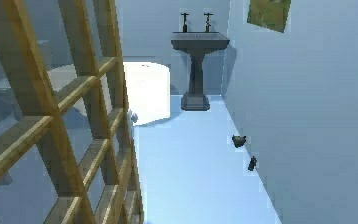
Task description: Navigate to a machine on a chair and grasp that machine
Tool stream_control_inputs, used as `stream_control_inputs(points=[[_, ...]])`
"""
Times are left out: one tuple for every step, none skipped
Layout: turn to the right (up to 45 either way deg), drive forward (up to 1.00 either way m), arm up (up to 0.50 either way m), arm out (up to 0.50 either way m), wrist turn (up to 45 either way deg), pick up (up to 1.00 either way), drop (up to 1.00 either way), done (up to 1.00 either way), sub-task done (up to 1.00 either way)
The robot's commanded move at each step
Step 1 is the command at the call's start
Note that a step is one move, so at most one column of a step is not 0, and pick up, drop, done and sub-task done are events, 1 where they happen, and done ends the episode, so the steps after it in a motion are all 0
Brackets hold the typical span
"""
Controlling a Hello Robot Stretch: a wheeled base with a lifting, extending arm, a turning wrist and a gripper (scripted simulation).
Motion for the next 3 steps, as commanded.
stream_control_inputs(points=[[0.0,1.0,0.0,0.0,0.0,0.0,0.0,0.0,0.0],[-3.0,0.0,0.0,0.0,0.0,0.0,0.0,0.0,0.0],[0.0,0.1,0.0,0.0,0.0,0.0,0.0,0.0,0.0]])
